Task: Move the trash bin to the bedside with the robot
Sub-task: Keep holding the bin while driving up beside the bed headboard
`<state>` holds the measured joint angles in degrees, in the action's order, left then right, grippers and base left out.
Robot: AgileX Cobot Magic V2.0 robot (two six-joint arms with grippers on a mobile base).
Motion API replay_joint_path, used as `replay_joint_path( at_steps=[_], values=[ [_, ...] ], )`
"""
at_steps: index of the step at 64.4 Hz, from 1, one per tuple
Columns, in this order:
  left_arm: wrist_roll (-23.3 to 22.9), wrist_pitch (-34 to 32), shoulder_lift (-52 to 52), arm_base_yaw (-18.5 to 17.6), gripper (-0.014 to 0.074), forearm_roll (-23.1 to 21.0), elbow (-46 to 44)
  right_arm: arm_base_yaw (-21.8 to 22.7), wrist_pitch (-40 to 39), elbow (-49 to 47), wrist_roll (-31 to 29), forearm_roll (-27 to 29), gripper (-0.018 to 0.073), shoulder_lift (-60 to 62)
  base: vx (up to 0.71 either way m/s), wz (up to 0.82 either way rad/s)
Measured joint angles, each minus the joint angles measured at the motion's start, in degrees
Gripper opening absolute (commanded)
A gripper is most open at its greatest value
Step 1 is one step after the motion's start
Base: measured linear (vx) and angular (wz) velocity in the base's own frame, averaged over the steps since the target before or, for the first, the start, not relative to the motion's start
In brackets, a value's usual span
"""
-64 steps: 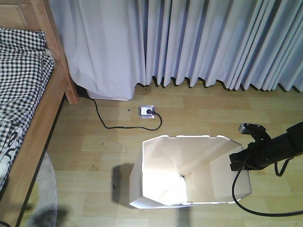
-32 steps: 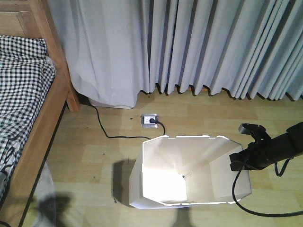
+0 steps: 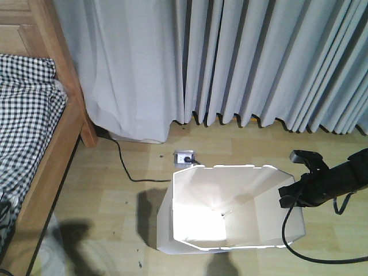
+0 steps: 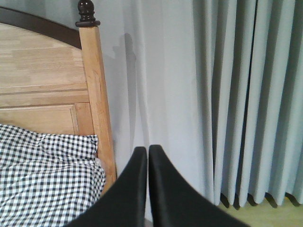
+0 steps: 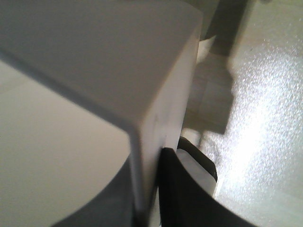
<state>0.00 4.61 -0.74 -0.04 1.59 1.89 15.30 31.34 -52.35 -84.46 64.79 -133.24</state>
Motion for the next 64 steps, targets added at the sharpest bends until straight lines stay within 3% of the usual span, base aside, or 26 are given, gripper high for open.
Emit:
replay_joint_path(
  at_steps=[64],
  values=[
    [0.0,0.0,0.0,0.0,-0.0006,0.0,0.0,0.0,0.0,0.0,0.0,0.0,-0.0005,0.0,0.15,-0.05]
  ],
)
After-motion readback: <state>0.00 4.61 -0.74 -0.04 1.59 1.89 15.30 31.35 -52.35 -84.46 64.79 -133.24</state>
